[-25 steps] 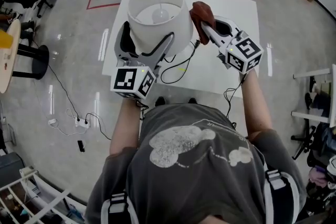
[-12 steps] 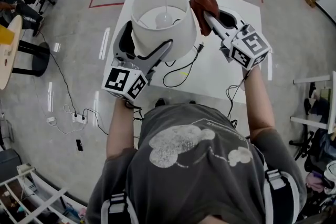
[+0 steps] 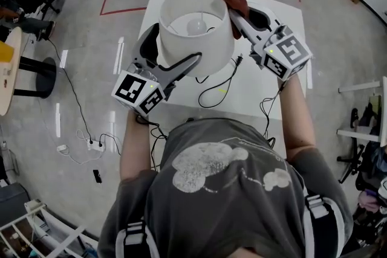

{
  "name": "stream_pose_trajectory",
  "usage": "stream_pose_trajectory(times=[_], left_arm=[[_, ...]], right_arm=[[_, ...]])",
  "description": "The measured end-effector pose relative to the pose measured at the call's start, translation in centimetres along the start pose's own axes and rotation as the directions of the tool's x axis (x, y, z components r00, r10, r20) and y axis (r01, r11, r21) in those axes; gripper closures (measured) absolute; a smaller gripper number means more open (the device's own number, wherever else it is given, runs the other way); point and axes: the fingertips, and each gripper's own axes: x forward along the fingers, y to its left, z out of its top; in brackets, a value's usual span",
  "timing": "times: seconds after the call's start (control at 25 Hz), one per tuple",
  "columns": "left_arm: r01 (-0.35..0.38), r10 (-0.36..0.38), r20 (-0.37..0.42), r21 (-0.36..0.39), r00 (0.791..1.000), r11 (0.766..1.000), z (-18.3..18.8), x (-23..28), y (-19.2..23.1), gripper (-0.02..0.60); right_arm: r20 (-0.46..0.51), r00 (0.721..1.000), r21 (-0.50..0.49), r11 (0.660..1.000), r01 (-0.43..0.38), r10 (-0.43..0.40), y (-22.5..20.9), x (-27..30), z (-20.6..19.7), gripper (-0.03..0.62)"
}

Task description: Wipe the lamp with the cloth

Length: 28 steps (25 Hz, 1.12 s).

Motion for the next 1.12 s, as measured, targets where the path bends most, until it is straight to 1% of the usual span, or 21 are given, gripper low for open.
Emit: stream_pose_trajectory(times=[0.12,0.2,0.4,0.56,0.68,0.88,1.12], left_arm=[[0.042,-0.040,-0.038,0.055,0.998,0.998,-0.6,0.4,-0.4,-0.021],[0.062,-0.059,-0.048,0.070,0.997,0.996,-0.8,0.6,-0.7,-0.021],[0.087,-0.084,-0.043,0.062,0.996,0.994,-0.7,0.5,-0.8,-0.021],[0.114,-0.110,-0.049,0.069,0.993,0.991,-0.9,0.3,-1.3,-0.021],[0.127,-0.123,-0.052,0.072,0.991,0.989,-1.1,0.1,-1.5,-0.021],[0.136,-0.132,-0.055,0.063,0.990,0.989,-1.0,-0.1,-1.8,-0.021],[0.121,-0.120,-0.038,0.024,0.992,0.992,-1.1,-0.6,-1.4,-0.021]], right_arm=[[-0.010,1.000,0.018,0.999,0.029,-0.029,-0.7,-0.2,-0.2,0.537],[0.000,0.999,0.035,0.999,0.040,-0.040,-1.2,-0.4,-0.5,0.537],[-0.020,0.997,0.090,0.993,0.073,-0.072,-1.8,-0.4,-1.9,0.537],[-0.092,0.991,0.111,0.988,0.103,-0.093,-2.0,-0.6,-4.3,0.537],[-0.120,0.988,0.126,0.985,0.115,-0.100,-2.2,-0.7,-5.9,0.536],[-0.157,0.981,0.162,0.977,0.137,-0.112,-2.5,-0.9,-8.2,0.537],[-0.208,0.967,0.190,0.964,0.186,-0.145,-2.2,-1.5,-10.7,0.537]])
